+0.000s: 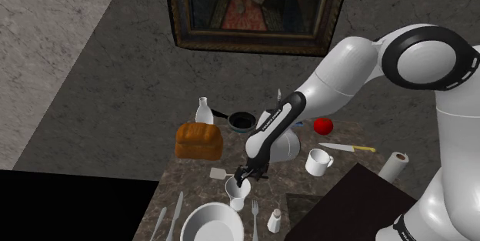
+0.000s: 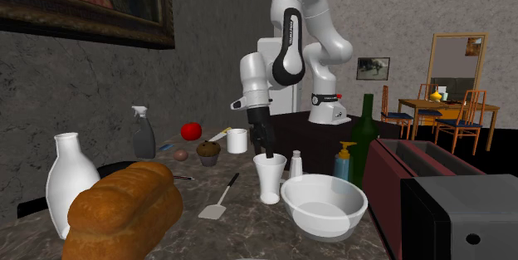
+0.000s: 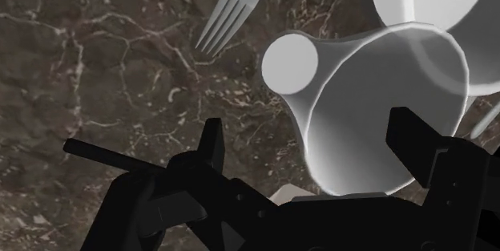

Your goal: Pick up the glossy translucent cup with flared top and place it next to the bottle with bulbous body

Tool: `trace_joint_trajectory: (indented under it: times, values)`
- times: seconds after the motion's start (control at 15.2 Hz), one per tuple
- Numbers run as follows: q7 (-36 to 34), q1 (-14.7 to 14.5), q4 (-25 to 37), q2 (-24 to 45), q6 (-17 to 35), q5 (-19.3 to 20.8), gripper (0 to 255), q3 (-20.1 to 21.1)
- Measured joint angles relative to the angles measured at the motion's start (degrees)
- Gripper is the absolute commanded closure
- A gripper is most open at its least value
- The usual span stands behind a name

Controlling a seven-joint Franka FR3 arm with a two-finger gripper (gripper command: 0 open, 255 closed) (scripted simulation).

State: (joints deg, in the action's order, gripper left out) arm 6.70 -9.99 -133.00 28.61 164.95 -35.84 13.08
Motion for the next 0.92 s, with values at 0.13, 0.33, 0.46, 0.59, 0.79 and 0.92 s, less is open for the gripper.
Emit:
trace_joint_trajectory:
  times: [0.13,0.33,0.46,0.59,0.79,0.92]
  values:
    - [0.3,-0.1,0.9,1.8,1.0,-0.2,0,0.3]
    - [0.5,0.0,1.2,2.5,1.5,-0.4,0,0.5]
    - [0.6,0.1,1.2,2.6,1.6,-0.5,0,0.6]
    - [0.6,0.1,1.2,2.7,1.6,-0.5,255,0.6]
    - [0.6,0.1,1.2,2.7,1.6,-0.5,255,0.6]
    - [0.6,0.1,1.2,2.7,1.6,-0.5,255,0.6]
